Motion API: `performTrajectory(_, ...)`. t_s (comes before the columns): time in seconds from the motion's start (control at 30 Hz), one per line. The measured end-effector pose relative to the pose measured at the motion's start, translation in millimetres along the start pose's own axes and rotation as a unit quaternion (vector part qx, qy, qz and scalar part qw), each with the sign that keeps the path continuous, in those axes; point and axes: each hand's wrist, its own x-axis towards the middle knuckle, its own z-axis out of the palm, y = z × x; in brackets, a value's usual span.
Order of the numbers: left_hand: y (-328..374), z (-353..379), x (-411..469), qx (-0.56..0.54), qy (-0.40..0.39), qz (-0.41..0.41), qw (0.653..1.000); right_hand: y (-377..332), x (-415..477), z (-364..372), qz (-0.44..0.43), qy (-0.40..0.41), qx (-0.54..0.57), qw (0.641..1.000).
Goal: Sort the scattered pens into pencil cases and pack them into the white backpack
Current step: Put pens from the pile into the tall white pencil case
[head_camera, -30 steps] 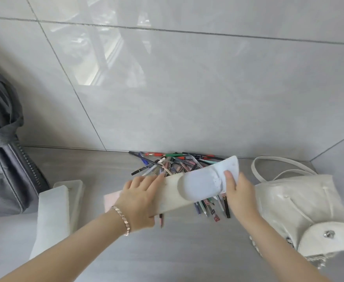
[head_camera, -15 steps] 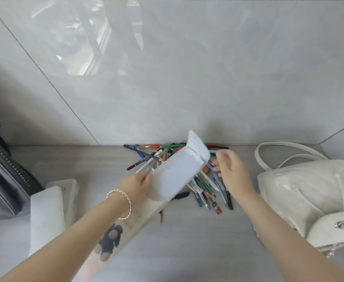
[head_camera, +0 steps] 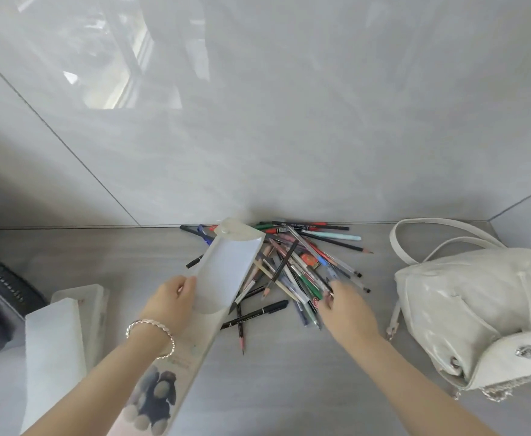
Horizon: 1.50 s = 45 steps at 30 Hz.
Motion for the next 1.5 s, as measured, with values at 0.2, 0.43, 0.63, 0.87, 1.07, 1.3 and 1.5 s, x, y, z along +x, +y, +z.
performTrajectory(0.2, 3.0, -2.5, -13.6, -0.036, -0.002, -0.01, 0.999, -13.4, -5.5, 10.9, -0.023, -0.041, -0.147, 0.988)
performTrajectory(0.43, -2.5, 7.8, -26.2, -0.064, -0.039, -0.034, 0.997, -19.4, -17.0, -42.6, 0.064, -0.087, 0.068, 0.992)
performTrajectory(0.63, 7.1, 17.9, -39.2, -0.07, -0.051, 0.002, 0.996, -68.4, -56.5, -82.2, -0.009, -0.059, 0.362, 0.93)
performTrajectory(0.87, 26.4, 24.6, -60.1, -0.058, 0.014, 0.082, 0.995, -119.1, -73.5, -25.9, 0.072, -0.038, 0.588, 0.804)
performTrajectory(1.07, 24.9, 31.9, -62.2, -0.065, 0.029, 0.09, 0.993, -131.4, -74.3, -13.4, 0.104, 0.005, 0.621, 0.777)
performTrajectory(1.3, 30.1, 29.8, -67.8, -0.068, 0.02, 0.123, 0.99, -129.8, -73.8, -24.2, 0.112, -0.066, 0.639, 0.758)
performTrajectory(1.5, 33.5, 18.7, -54.5, -0.134, 0.056, 0.063, 0.987, -121.9, -97.2, -39.8, -0.006, -0.083, 0.481, 0.873)
